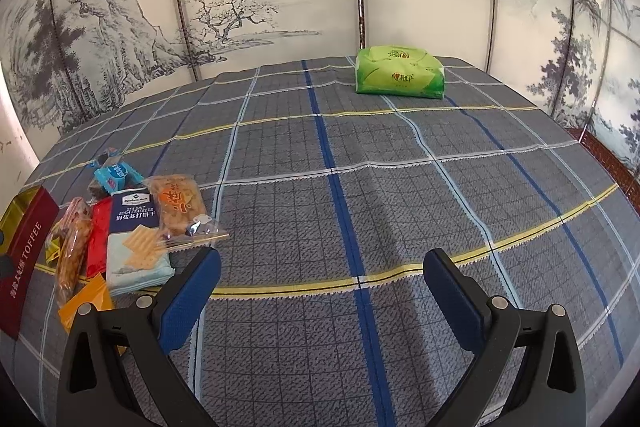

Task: Organize snacks
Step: 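Reach the left gripper toward the yellow-wrapped candy beside the tin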

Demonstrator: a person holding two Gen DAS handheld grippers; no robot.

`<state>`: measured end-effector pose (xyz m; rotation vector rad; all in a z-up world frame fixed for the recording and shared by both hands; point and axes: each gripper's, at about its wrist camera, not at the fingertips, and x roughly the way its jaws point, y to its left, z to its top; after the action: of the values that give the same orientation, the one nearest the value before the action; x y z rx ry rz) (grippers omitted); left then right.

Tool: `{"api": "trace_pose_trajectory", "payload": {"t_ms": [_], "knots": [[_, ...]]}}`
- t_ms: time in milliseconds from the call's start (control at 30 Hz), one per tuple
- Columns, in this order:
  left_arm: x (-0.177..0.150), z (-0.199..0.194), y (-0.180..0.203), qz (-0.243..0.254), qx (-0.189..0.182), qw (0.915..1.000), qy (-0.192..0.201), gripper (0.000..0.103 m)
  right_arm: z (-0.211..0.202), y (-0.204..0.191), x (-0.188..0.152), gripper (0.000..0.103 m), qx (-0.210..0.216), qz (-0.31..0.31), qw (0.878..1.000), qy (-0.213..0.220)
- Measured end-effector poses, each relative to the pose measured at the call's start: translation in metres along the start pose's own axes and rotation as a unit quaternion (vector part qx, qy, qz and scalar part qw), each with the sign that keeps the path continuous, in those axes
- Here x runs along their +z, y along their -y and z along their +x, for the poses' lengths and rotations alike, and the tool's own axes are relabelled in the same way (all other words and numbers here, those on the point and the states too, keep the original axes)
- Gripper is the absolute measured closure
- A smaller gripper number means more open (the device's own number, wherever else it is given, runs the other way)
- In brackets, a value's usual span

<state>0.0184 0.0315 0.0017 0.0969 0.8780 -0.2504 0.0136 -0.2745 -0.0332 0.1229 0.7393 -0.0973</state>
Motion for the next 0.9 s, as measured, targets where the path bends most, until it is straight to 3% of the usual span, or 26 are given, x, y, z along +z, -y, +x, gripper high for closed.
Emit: {"api": "trace_pose_trajectory", "payload": {"t_ms": [133, 300, 567, 733, 900], "knots": [[0.005, 0.004, -0.007, 0.015, 0.011, 0.9997, -0.015, 0.004, -0.001, -0.003, 0.0, 0.002, -0.001, -0.008, 1.0, 0.0], [0.015, 0.027, -0.017, 0.011, 0.009, 0.9978, -0.065, 0.037, -0.001, -0.006, 0.0, 0.002, -0.004, -0.009, 1.0, 0.0], [0.027, 0.058, -0.032, -0.025, -0.005, 0.9929, -0.116, 0.039, 0.0, -0.007, 0.001, 0.002, -0.003, -0.01, 1.0, -0.002], [0.031, 0.076, -0.04, -0.047, -0.006, 0.9878, -0.148, 0.057, -0.001, -0.007, 0.001, 0.002, -0.003, -0.012, 1.0, -0.001], [0.036, 0.087, -0.043, -0.044, 0.011, 0.9879, -0.148, 0.059, 0.0, -0.009, 0.001, 0.002, -0.004, -0.013, 1.0, -0.003]]}}
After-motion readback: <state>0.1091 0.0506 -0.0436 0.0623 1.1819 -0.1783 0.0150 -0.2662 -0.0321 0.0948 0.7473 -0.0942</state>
